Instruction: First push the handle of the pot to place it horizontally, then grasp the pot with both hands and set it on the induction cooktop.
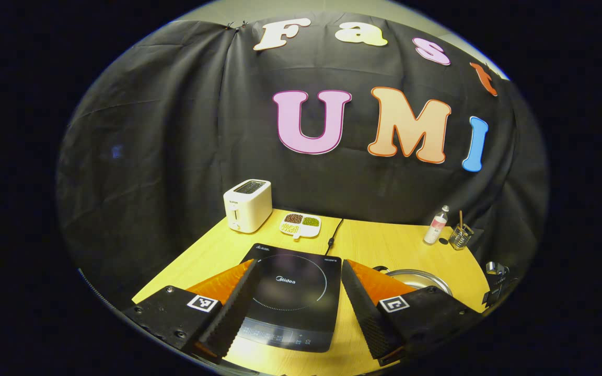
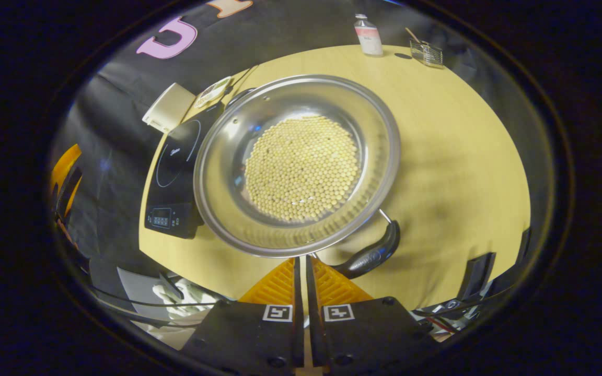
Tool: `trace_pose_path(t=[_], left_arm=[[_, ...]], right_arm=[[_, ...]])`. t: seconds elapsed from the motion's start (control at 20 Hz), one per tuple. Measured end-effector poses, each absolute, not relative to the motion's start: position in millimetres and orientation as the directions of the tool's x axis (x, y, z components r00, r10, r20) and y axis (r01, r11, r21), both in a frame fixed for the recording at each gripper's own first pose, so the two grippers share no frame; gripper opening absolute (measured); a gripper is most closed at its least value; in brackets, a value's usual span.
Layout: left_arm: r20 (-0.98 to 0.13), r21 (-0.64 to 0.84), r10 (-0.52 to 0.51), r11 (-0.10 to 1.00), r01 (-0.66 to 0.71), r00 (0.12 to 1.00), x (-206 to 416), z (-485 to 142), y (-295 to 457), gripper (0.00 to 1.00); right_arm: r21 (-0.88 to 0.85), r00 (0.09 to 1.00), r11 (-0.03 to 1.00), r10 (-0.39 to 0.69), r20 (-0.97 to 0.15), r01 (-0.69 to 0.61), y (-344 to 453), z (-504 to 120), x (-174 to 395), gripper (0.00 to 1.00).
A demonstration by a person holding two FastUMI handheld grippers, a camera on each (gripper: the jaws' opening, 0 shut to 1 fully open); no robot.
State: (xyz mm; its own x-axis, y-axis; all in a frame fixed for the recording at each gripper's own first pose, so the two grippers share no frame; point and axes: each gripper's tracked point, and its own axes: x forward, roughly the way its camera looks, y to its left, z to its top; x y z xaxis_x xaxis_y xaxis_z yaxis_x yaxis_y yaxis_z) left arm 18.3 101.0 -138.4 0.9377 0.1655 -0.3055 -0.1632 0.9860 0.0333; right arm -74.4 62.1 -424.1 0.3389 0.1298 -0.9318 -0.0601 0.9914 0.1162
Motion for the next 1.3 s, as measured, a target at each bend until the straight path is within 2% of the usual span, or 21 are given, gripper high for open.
trace_pose_path(t=[0.1,0.15,0.2,0.25,0.3,0.35,0.4,0.45,0.5,0.95,1.0,1.05,1.3], left_arm=[[-0.307,0.040,0.182,0.983,-0.178,0.934,20,-139,99,0.96],[-0.310,0.044,0.191,0.981,-0.187,0.931,20,-140,100,0.96],[-0.314,0.047,0.201,0.980,-0.196,0.928,21,-141,100,0.93],[-0.317,0.050,0.211,0.977,-0.206,0.925,21,-142,101,0.93],[-0.319,0.053,0.221,0.975,-0.215,0.922,23,-142,101,0.96],[-0.319,0.058,0.231,0.973,-0.224,0.919,24,-143,102,0.96],[-0.322,0.065,0.240,0.971,-0.232,0.916,24,-143,102,0.96],[-0.326,0.072,0.249,0.968,-0.239,0.912,24,-144,103,0.96],[-0.330,0.076,0.255,0.967,-0.244,0.909,24,-144,103,0.96],[-0.361,0.095,0.287,0.958,-0.271,0.888,30,-152,105,0.96],[-0.366,0.095,0.289,0.957,-0.273,0.884,30,-153,105,1.00],[-0.374,0.093,0.289,0.957,-0.274,0.881,30,-155,105,0.96],[-0.414,0.099,0.293,0.956,-0.278,0.862,32,-169,104,0.97]], right_arm=[[0.100,0.339,0.993,0.113,-0.934,-0.055,48,-425,-68,0.08],[0.096,0.338,0.994,0.107,-0.935,-0.049,42,-425,-63,0.00],[0.095,0.335,0.994,0.104,-0.936,-0.044,36,-425,-60,0.08],[0.092,0.333,0.995,0.101,-0.938,-0.041,31,-426,-56,0.08],[0.084,0.333,0.996,0.092,-0.938,-0.039,25,-427,-54,0.08],[0.077,0.332,0.996,0.085,-0.940,-0.038,19,-427,-49,0.00],[0.069,0.332,0.997,0.077,-0.940,-0.035,14,-426,-45,0.00],[0.066,0.332,0.997,0.073,-0.940,-0.032,8,-425,-39,0.10],[0.065,0.333,0.998,0.070,-0.940,-0.026,5,-424,-34,0.11],[0.034,0.357,0.999,0.032,-0.933,-0.001,-23,-413,6,0.09],[0.032,0.359,0.999,0.029,-0.933,0.002,-26,-413,10,0.08],[0.032,0.362,0.999,0.028,-0.932,0.007,-27,-413,13,0.08],[0.046,0.360,0.999,0.037,-0.932,0.017,-31,-411,25,0.08]])
